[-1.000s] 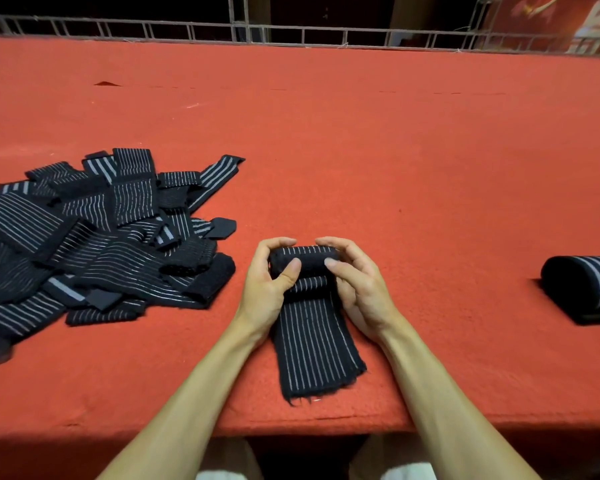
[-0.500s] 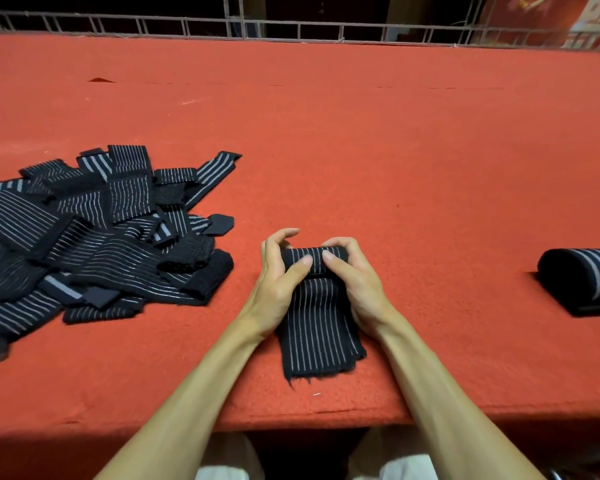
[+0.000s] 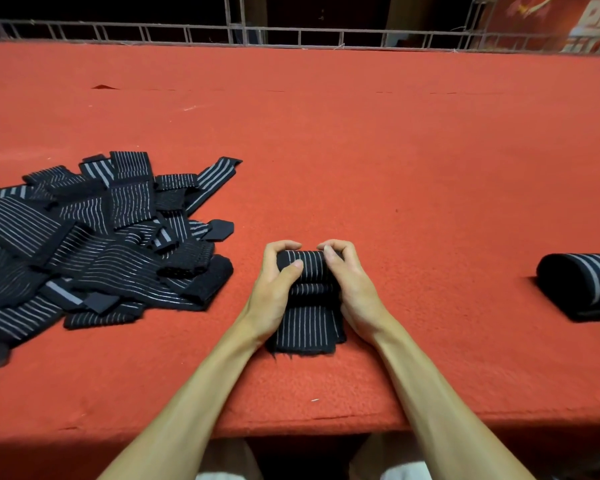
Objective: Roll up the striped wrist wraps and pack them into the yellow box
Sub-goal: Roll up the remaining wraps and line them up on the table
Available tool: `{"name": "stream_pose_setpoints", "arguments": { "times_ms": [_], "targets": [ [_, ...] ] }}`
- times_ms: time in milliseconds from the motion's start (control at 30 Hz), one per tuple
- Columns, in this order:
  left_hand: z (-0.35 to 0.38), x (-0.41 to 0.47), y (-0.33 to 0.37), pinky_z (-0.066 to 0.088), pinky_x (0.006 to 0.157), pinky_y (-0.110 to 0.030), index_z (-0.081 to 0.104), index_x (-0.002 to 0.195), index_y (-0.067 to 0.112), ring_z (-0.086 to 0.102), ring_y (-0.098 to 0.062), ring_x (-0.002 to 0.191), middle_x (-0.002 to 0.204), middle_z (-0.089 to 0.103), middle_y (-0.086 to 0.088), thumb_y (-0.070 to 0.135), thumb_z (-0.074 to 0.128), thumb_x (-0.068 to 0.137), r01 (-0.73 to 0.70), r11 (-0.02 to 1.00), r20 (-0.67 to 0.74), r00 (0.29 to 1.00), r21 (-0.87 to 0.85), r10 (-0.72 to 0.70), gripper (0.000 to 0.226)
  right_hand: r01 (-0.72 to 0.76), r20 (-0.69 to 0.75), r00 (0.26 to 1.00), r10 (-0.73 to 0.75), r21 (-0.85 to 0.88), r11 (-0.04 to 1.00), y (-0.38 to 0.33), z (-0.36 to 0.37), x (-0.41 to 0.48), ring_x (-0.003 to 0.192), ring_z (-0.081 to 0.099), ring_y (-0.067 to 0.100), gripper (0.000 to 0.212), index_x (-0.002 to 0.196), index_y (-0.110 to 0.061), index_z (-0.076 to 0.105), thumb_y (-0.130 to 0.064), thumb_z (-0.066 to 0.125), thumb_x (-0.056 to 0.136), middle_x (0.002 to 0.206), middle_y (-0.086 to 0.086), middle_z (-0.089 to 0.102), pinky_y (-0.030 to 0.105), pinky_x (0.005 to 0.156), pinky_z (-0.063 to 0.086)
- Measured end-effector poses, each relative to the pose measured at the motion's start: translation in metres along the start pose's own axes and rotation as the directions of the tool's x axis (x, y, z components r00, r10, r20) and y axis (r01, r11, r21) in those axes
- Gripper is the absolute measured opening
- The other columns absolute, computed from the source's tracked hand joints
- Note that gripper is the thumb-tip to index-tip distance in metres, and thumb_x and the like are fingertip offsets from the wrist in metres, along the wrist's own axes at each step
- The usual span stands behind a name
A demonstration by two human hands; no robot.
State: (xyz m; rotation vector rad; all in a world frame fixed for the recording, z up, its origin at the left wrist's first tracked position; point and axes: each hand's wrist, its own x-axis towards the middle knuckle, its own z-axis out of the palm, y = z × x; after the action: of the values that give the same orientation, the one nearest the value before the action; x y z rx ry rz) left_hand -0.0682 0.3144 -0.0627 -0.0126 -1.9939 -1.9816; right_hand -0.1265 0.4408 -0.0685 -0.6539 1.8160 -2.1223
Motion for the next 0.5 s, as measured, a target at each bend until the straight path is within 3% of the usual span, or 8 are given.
{"name": "stream_pose_setpoints", "arguments": {
  "times_ms": [100,267,367,433,500],
  "targets": [
    [-0.003,-0.002,-0.002,0.047,0.078,-0.017,0.046,0.115,0.025,0.055,-0.001,0.085,0.099,0.054,-0.001,0.02,0.054,0.08,-0.021,0.998,-0.012,1.0,-0.056,0.02,0.036,-0.01,-0.052,0.999,0.004,-0.11,0.994,0.0,0.002,0.0,0.092,0.056,0.003,0.044,0.113,-0.023,0.053,-0.058,0.052,0.086,0.102,-0.007,0.059,0.03,0.085,0.046],
    [-0.005,-0.002,-0.003,0.04,0.101,-0.03,0.046,0.128,0.022,0.049,-0.01,0.109,0.12,0.049,-0.003,0.012,0.055,0.077,-0.063,0.997,-0.002,0.998,-0.037,0.063,0.052,-0.041,-0.051,0.998,0.037,-0.085,0.996,-0.008,0.002,-0.003,0.093,0.06,0.007,0.047,0.115,-0.015,0.056,-0.051,0.052,0.086,0.106,0.001,0.064,0.026,0.082,0.05],
    [-0.004,-0.002,0.0,0.038,0.106,-0.031,0.046,0.13,0.024,0.046,-0.013,0.115,0.127,0.046,-0.01,0.009,0.052,0.074,-0.067,0.998,0.025,0.997,0.0,0.067,0.058,-0.052,-0.028,0.998,0.05,-0.054,0.997,-0.009,-0.001,-0.002,0.086,0.059,0.005,0.023,0.109,-0.015,0.055,-0.033,0.055,0.094,0.098,-0.001,0.061,0.022,0.075,0.05],
    [-0.003,0.0,-0.001,0.035,0.11,-0.033,0.045,0.129,0.032,0.044,-0.016,0.12,0.131,0.041,-0.014,0.014,0.053,0.071,-0.051,0.998,0.04,0.998,0.042,0.049,0.061,-0.084,-0.006,0.996,0.085,0.054,0.995,-0.011,-0.004,-0.002,0.082,0.058,0.008,0.008,0.105,-0.016,0.053,-0.017,0.053,0.097,0.094,0.0,0.058,0.023,0.071,0.051],
    [-0.005,0.001,-0.003,0.034,0.112,-0.038,0.043,0.128,0.038,0.044,-0.022,0.124,0.133,0.039,-0.016,0.03,0.058,0.069,-0.018,0.998,0.04,0.999,0.053,0.015,0.061,-0.112,0.026,0.994,0.109,0.179,0.978,-0.013,-0.005,-0.004,0.073,0.058,0.007,0.013,0.102,-0.016,0.051,-0.005,0.048,0.096,0.09,0.002,0.056,0.021,0.063,0.051]
  ]
}}
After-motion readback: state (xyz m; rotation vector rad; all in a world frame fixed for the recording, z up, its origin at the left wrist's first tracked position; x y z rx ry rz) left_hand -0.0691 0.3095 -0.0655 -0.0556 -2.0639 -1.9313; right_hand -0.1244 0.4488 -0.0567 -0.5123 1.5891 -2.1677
